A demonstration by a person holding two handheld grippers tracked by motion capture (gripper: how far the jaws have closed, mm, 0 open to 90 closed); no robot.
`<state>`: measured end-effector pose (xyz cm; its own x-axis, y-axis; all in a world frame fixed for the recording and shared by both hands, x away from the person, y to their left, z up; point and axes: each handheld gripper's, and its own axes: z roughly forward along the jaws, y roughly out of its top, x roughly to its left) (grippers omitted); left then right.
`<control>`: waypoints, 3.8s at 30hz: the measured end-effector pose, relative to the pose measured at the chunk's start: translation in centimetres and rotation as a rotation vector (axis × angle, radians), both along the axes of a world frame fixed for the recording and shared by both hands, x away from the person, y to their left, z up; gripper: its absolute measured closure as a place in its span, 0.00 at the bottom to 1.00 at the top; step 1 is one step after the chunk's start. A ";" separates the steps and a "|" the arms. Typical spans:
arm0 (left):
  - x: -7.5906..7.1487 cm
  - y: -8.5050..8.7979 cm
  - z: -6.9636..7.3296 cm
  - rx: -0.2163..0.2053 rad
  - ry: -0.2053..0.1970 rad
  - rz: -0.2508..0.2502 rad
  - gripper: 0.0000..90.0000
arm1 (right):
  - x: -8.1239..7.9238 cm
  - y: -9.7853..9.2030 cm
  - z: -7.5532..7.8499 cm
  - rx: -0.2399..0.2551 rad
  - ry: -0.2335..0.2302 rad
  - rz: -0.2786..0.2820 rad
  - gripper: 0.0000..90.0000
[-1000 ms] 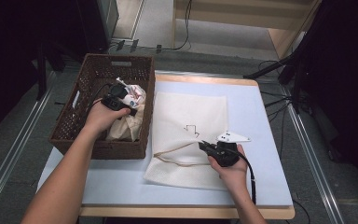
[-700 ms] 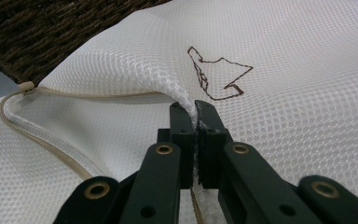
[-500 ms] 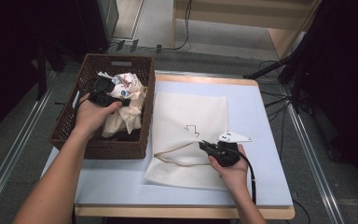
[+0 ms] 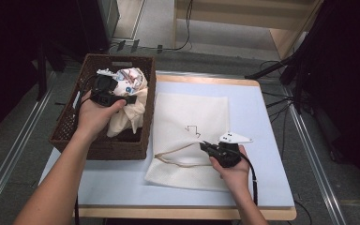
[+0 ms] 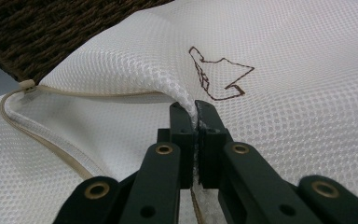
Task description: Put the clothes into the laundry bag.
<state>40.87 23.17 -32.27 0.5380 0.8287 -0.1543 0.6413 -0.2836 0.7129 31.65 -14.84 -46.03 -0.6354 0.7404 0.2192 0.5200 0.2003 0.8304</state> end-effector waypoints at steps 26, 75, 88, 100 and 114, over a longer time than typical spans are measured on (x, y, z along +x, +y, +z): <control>-3.4 -6.5 0.9 -0.105 -0.008 -0.229 0.76 | -0.4 0.0 0.3 -0.001 -0.029 -0.011 0.97; -15.6 -13.0 -9.0 -0.161 0.068 -0.361 0.34 | 0.1 -0.9 0.2 0.050 0.014 -0.074 0.97; -13.4 -14.7 -7.9 -0.110 -0.124 -0.184 0.23 | -0.1 -0.8 0.7 0.065 0.001 -0.057 0.97; -14.4 -18.9 -10.2 -0.064 -0.052 -0.496 0.88 | 0.0 -1.2 1.0 0.107 0.005 -0.045 0.98; -12.2 -18.9 -11.5 -0.045 -0.029 -0.268 0.65 | -0.7 -1.8 2.8 0.139 -0.050 -0.039 0.98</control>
<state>28.68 4.28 -43.74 0.7423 0.6485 -0.1686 0.5264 -0.4087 0.7456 30.97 -16.65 -43.23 -0.6192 0.7298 0.2898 0.4823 0.0623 0.8738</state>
